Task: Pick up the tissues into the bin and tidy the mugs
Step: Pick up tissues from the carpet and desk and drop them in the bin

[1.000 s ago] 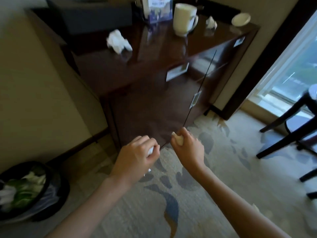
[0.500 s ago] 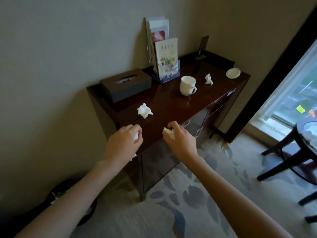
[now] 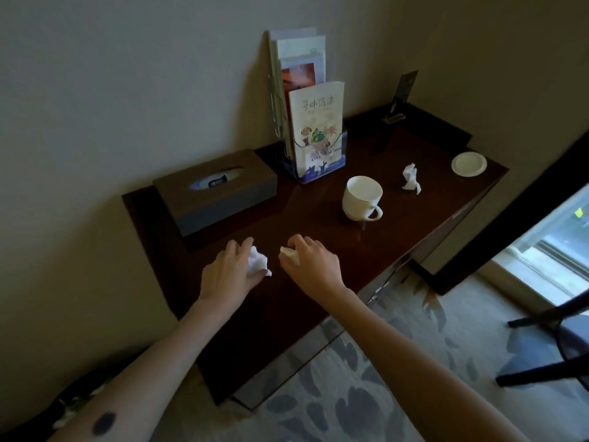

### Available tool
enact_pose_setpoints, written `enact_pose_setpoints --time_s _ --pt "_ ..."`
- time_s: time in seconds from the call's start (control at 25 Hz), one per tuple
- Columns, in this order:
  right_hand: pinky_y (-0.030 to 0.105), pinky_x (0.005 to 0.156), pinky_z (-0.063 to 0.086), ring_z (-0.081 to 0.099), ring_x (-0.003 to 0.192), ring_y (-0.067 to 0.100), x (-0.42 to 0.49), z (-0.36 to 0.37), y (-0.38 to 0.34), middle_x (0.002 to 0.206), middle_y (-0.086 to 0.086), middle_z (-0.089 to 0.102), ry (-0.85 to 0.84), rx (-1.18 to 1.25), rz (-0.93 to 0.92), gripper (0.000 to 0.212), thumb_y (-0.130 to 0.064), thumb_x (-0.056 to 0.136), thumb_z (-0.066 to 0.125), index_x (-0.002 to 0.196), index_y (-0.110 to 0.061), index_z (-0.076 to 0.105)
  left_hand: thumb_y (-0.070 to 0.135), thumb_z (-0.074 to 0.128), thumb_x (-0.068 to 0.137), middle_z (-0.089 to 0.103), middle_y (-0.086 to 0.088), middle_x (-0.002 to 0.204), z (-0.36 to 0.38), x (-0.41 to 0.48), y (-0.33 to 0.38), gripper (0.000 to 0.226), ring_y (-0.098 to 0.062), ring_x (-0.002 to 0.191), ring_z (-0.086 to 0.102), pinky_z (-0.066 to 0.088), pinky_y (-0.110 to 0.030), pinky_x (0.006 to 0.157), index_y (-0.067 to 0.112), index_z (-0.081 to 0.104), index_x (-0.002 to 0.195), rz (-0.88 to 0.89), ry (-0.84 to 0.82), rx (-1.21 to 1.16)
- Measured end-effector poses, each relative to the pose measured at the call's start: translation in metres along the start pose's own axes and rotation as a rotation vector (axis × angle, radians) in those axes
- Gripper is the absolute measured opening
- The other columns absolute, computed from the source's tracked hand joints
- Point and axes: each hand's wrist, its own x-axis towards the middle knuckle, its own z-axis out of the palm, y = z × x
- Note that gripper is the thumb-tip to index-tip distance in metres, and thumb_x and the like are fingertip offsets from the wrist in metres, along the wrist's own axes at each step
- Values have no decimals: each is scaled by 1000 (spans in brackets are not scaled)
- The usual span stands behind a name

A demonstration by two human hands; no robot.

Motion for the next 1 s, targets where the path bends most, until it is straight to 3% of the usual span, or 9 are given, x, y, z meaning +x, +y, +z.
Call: enact_pose_setpoints --time_s 0.16,0.4,0.56,0.68,0.84,1.0 --pt "28 63 39 56 92 16 40 18 20 103 1 62 -50 5 -4 30 -42 90 47 110 -19 51 56 57 78 42 -4 127 34 31 -3 72 -22 112 47 48 -32 68 21 31 136 -81 -88 77" --pt "27 62 44 57 90 16 61 21 27 100 1 62 -58 8 -24 29 -42 90 48 108 -19 52 28 57 84 52 -3 105 40 46 -10 29 -18 94 51 40 -26 60 19 50 110 -23 -112 -2" --pt "31 63 49 58 90 16 60 -20 28 100 0 64 54 -19 -27 29 -41 90 50 107 -19 55 23 47 89 52 -5 99 10 71 8 20 -19 89 49 37 -28 58 18 51 108 90 -62 -60" --pt "34 64 50 60 91 18 65 -71 46 101 2 64 221 -7 65 30 -41 89 52 106 -17 58 20 42 91 52 -8 99 -20 98 42 21 -24 90 50 38 -32 56 15 52 109 228 11 -69" --pt "24 57 35 58 87 17 78 -131 99 101 3 63 387 -24 237 32 -42 90 50 105 -16 60 13 42 88 52 -11 89 -51 135 97 14 -25 82 48 34 -33 54 7 54 93 360 93 -113" --pt "30 63 35 58 94 24 101 -159 168 103 5 63 376 -65 393 35 -42 90 47 109 -14 56 15 44 84 54 -14 94 -56 179 140 7 -30 88 51 37 -36 58 11 43 78 399 130 -145"
